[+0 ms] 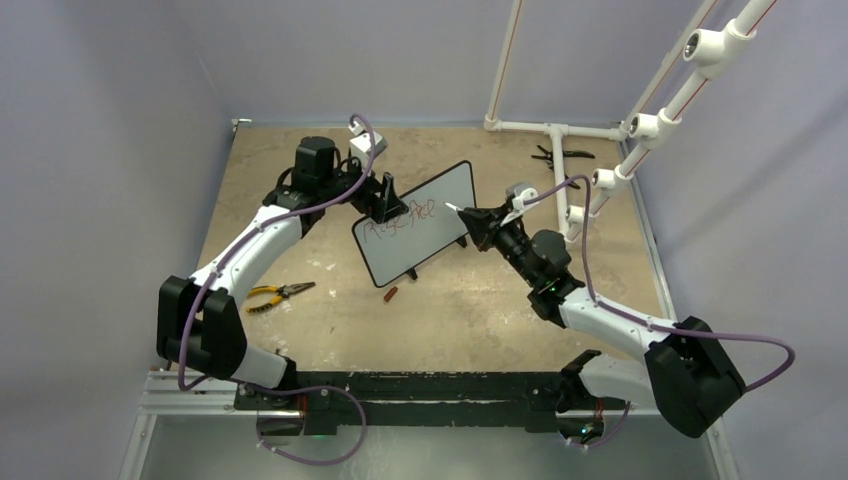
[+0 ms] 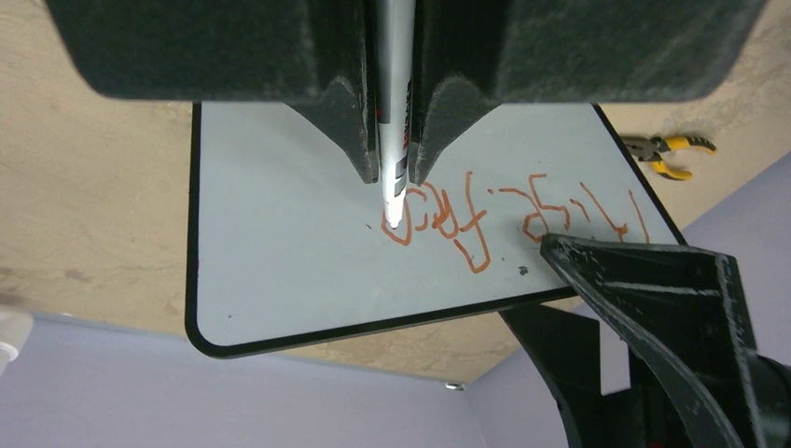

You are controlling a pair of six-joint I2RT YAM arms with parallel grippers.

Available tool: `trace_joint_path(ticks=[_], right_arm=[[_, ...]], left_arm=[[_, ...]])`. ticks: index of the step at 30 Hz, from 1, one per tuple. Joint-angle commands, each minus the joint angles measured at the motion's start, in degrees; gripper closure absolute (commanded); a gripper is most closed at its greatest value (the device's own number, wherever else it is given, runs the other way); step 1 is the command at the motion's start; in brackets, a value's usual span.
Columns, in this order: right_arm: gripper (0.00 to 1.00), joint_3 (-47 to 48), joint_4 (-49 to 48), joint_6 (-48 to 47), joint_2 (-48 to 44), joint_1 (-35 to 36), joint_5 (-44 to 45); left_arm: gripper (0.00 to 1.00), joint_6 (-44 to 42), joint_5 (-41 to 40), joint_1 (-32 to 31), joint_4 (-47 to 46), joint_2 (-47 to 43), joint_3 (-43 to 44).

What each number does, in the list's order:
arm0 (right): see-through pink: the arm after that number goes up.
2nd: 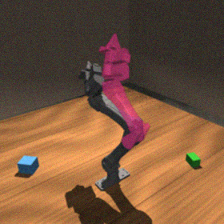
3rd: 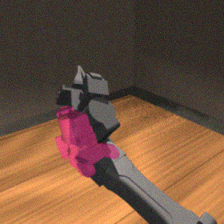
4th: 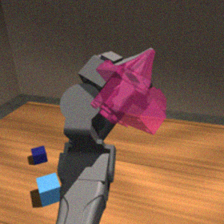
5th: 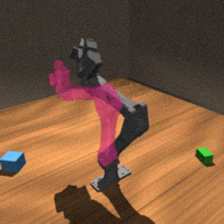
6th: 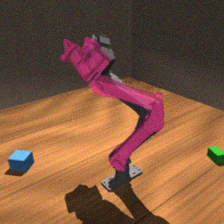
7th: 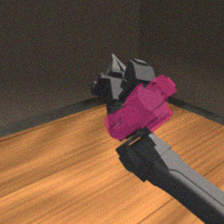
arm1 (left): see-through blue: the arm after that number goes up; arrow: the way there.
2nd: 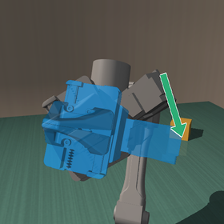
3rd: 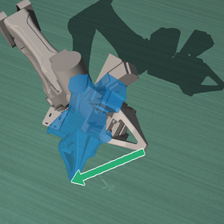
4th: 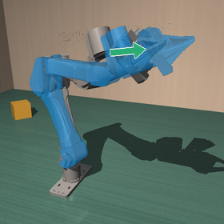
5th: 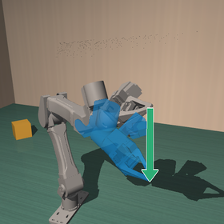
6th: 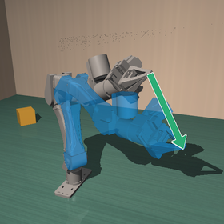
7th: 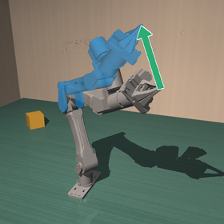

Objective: Write a sentence on the whiteboard

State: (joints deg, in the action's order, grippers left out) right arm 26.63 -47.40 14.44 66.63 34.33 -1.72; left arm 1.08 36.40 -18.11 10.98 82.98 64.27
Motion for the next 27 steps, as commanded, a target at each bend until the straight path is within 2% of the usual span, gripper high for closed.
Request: trace_joint_path(ticks=[1,10,13,17,27], right_arm=[[1.00,-0.29,-2.34,-0.81,-0.56,-1.28,-2.26],[1.00,2.46,-2.63,-0.87,3.13,-2.26,-1.97],[1.00,3.79,-2.46,-1.07,4.74,-2.43,-1.80],[1.00,5.31,-2.56,-1.16,6.69,-2.59,-1.67],[1.00,7.39,-2.81,-1.25,9.48,-2.62,-1.35]], left_arm=[[0.08,0.54,-3.50,-1.98,-0.71,1.84,6.87],[0.06,-0.26,-6.89,-6.36,1.51,8.95,15.16],[0.10,-0.59,-7.22,-7.35,2.47,10.63,16.69],[0.22,-0.73,-7.14,-8.14,2.99,12.10,17.73],[0.68,-0.82,-7.75,-8.61,3.34,12.91,17.73]])
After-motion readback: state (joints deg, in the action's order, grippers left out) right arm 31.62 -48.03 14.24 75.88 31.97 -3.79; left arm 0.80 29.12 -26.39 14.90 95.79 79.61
